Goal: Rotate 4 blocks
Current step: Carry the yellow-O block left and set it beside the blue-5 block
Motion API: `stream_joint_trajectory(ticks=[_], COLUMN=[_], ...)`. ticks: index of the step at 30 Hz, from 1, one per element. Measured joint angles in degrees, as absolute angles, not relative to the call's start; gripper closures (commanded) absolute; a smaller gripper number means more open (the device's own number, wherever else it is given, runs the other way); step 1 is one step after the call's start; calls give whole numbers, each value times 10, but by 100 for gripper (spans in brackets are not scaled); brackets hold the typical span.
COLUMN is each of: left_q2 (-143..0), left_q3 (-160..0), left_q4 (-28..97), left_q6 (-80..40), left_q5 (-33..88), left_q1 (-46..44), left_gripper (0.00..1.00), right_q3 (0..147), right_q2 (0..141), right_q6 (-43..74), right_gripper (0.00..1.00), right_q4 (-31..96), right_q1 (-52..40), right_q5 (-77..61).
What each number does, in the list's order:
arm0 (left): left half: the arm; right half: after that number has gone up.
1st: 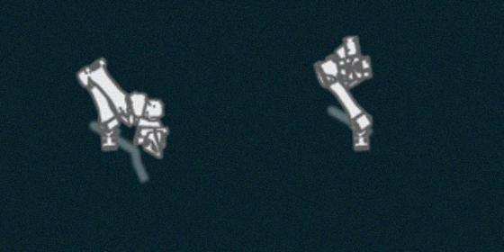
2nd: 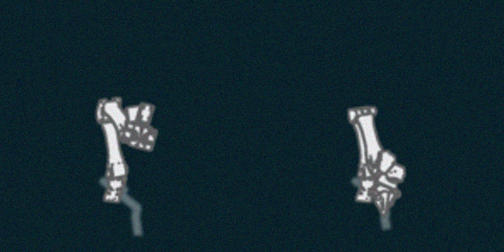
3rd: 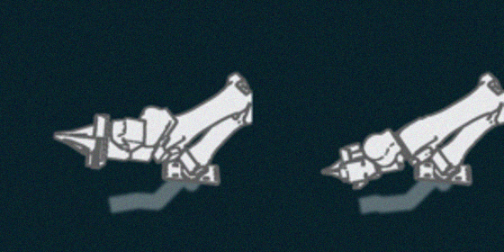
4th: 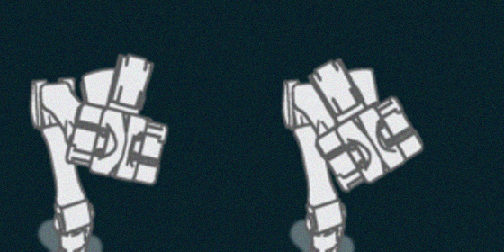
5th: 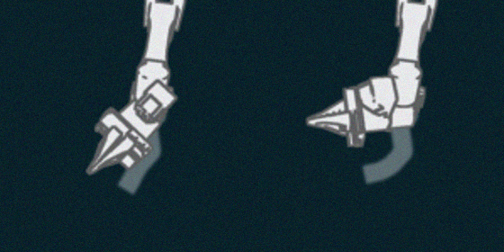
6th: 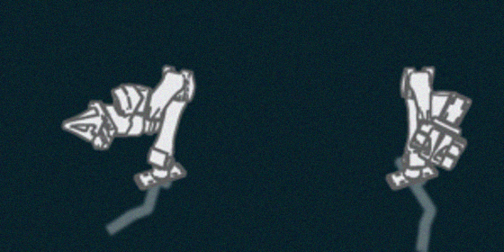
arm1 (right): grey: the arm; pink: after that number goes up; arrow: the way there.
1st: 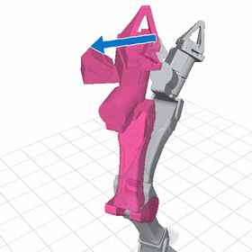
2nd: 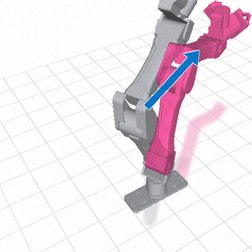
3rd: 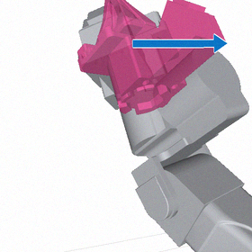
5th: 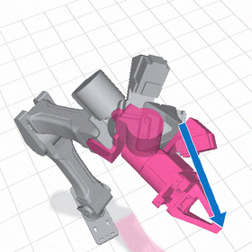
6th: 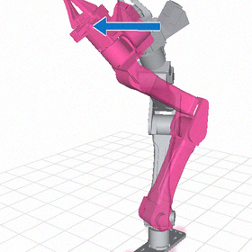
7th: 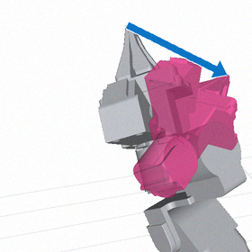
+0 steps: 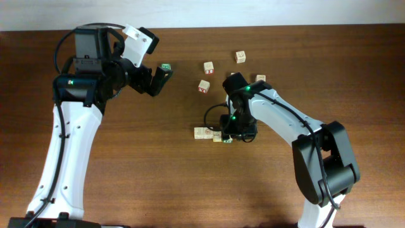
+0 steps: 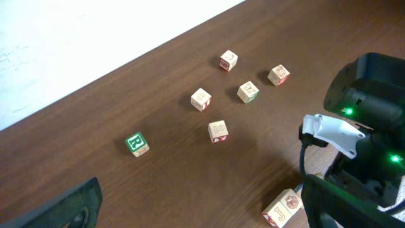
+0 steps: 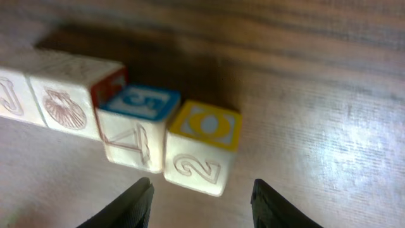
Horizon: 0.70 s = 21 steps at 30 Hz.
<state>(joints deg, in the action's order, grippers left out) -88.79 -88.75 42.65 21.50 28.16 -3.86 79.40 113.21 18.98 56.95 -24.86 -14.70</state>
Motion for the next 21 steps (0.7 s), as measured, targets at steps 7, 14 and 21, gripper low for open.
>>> stream_joint_trajectory(ticks=[7,14,21], left_q2=[-888,-888,-888], left_q3=[-888,-888,-888], left_q4=[427,427,427], left_q6=[215,215,215], left_q5=[282,282,282], left_q1=[-39,-39,-39], left_gripper=[1,1,1], right_q3=[830,818,799], right_q2=[1132,1132,1132], right_q6=[190,220,251], right_gripper=[54,59,60], right_q4=[620,622,578], right_q1=[-253,-309,-333], right_q5=[-157,-154,-93])
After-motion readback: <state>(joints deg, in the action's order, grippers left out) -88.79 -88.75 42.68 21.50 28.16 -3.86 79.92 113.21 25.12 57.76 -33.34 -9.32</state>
